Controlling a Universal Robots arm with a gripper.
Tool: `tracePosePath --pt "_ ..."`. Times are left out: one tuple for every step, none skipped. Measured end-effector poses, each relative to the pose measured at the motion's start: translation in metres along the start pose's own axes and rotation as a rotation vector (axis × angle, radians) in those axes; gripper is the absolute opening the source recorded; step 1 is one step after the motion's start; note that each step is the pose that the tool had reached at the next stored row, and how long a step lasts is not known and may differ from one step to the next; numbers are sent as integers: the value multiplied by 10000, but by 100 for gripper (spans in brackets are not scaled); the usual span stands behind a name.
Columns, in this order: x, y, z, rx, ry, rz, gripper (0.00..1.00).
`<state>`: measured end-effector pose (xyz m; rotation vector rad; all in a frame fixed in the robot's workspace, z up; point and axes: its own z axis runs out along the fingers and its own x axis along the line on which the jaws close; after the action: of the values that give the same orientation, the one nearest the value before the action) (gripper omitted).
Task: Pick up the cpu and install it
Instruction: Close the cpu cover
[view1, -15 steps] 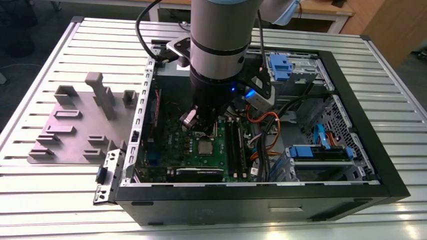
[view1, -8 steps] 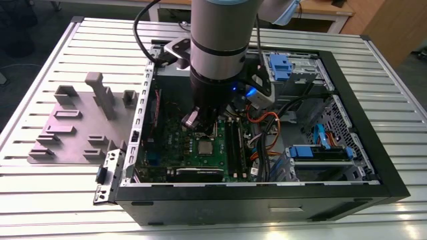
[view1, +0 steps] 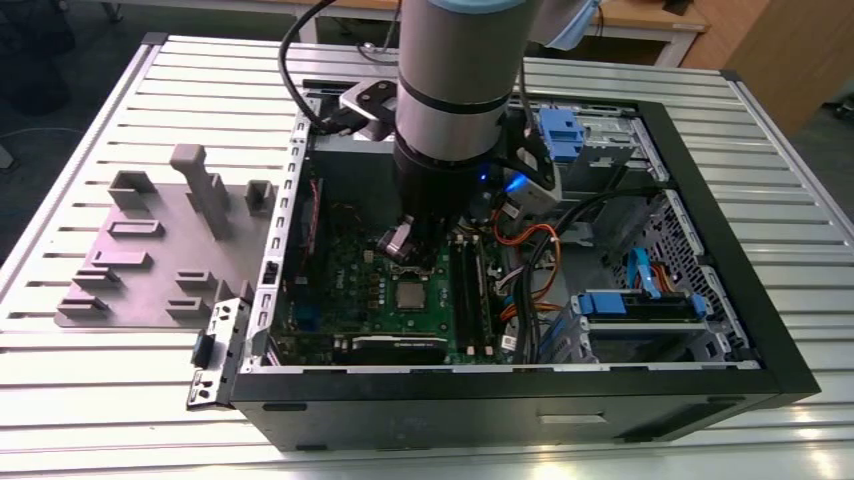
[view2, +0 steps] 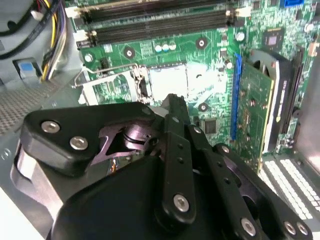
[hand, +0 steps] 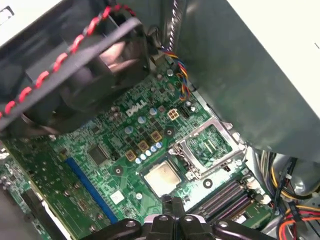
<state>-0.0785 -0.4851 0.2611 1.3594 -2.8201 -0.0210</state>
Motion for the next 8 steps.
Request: tracePosePath --pt "-11 -10 2 0 -1 -19 11" --pt "-18 -17 4 -1 -3 -45 11" --pt "-20 -21 5 0 0 -108 11" --pt "-20 -21 5 1 5 -247 11" --pt "-21 -21 8 2 7 -419 11" --pt "-21 -21 10 2 11 -600 11" --pt "-21 -21 13 3 13 -791 11" --pt "-21 -21 16 4 16 -971 11"
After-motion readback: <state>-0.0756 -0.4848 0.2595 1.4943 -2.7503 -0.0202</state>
